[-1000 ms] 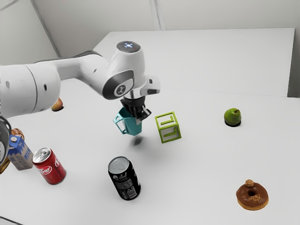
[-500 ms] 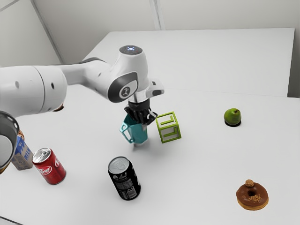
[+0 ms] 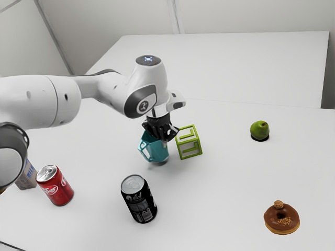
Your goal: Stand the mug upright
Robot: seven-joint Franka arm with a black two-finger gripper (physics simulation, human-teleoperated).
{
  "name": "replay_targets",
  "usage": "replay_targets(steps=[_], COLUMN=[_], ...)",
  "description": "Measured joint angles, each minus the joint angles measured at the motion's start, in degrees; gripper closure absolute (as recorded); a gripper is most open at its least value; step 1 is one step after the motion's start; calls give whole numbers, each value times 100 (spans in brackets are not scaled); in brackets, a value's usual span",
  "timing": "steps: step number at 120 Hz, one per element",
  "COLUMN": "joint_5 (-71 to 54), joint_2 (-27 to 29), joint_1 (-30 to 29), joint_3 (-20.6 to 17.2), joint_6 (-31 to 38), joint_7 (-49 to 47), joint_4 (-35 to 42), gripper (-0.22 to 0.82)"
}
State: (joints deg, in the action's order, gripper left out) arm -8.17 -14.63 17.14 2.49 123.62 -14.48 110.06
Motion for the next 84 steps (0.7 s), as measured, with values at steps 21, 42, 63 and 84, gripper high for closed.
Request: replay_targets(steps=[21,42,63,84], joint_5=[-2,41,75,84], joint_2=[-30,-58,2,172], joint_1=[0,2,7,8], joint_3=[5,6,6,6], joint_6=[98,140,157,154], joint_7=[-65,-82,-78,-74], joint_4=[0,0,7,22], gripper=[78,69,42,25])
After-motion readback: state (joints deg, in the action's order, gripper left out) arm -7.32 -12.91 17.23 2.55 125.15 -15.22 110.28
